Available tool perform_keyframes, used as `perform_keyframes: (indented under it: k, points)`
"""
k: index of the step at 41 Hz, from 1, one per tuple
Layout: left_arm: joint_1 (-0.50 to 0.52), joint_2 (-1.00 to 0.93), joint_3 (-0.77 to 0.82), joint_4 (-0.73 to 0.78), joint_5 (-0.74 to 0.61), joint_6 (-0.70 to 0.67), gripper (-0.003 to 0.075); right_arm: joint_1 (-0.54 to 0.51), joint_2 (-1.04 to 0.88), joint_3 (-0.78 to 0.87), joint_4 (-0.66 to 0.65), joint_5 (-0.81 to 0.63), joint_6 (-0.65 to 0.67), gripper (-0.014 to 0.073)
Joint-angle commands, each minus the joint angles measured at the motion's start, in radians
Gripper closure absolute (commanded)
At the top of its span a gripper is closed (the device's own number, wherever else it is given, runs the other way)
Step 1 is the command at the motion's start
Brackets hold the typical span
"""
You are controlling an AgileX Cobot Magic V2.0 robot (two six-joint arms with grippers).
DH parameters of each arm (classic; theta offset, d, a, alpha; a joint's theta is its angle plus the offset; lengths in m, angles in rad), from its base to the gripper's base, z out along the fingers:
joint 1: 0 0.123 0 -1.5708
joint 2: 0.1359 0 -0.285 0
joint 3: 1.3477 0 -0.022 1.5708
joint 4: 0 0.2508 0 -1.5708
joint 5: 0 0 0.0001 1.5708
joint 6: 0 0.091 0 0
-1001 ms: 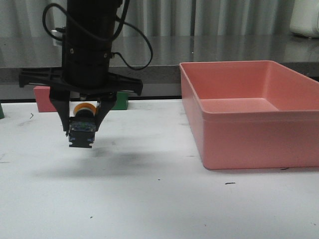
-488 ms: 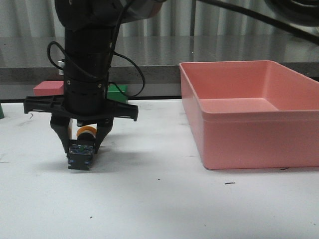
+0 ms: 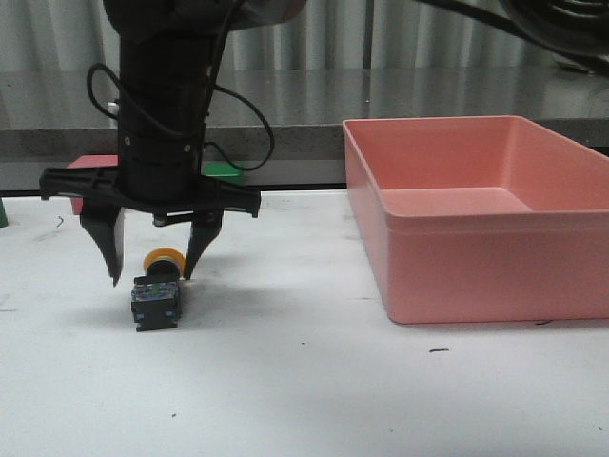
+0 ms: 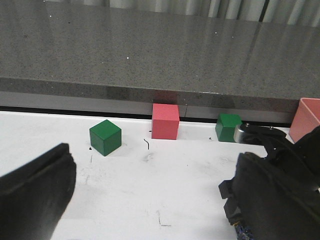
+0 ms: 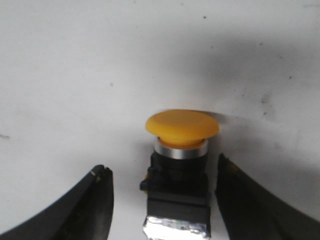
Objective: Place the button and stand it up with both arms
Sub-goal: 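Open the right gripper, release the button lying on its side, raise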
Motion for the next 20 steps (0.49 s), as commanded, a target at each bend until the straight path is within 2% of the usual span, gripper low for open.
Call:
perform_keyframes:
  k: [1, 6, 11, 20]
  points:
    - [-0.008, 0.013, -0.030, 0.000, -0.076, 0.000, 0.0102, -0.005, -0.079, -0.105, -0.001, 0.052, -0.058, 0.0120]
    - [-0.008, 0.013, -0.030, 0.000, -0.076, 0.000, 0.0102, -0.007, -0.079, -0.213, -0.007, 0.173, -0.183, 0.0120]
    - [-0.008, 0.013, -0.030, 0.000, -0.076, 0.000, 0.0102, -0.007, -0.119, -0.270, 0.018, 0.172, -0.299, 0.0120]
    - [-0.008, 0.013, -0.030, 0.000, -0.076, 0.000, 0.0102, -0.013, -0.248, -0.248, 0.010, 0.173, -0.449, 0.0120]
